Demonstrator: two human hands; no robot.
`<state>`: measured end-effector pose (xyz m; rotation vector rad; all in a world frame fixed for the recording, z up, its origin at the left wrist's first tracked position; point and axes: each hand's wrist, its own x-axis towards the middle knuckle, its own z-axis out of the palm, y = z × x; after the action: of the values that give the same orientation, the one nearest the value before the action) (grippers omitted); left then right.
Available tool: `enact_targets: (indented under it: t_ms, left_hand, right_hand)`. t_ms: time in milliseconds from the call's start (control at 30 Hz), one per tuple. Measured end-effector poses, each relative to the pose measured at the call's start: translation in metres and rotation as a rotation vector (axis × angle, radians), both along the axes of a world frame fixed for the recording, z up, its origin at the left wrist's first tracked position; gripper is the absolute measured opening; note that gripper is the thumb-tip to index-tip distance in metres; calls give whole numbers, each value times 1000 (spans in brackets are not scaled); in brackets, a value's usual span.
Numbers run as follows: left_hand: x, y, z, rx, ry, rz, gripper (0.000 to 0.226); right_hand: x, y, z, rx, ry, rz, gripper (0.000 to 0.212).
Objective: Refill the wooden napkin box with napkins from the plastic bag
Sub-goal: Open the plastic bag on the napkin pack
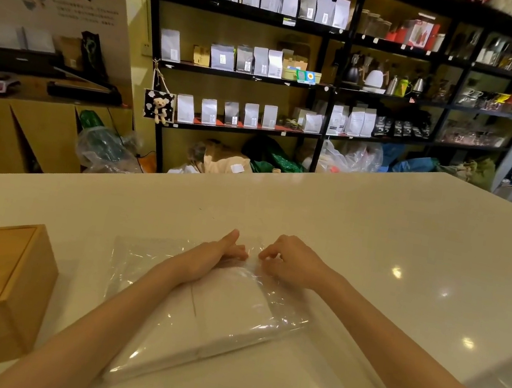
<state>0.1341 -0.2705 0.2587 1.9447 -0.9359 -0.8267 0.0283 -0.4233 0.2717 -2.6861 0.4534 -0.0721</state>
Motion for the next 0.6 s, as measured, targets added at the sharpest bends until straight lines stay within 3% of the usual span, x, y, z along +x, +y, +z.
enact_targets:
  t_ms: [333, 600]
  left_hand:
    - [0, 3, 4, -2, 34, -29, 72]
    - [-1, 3, 3, -9, 93, 12, 70]
  right_hand:
    - [-2, -1, 2, -12, -120, 16, 14]
    - [-5, 2, -3, -28, -66, 9, 28]
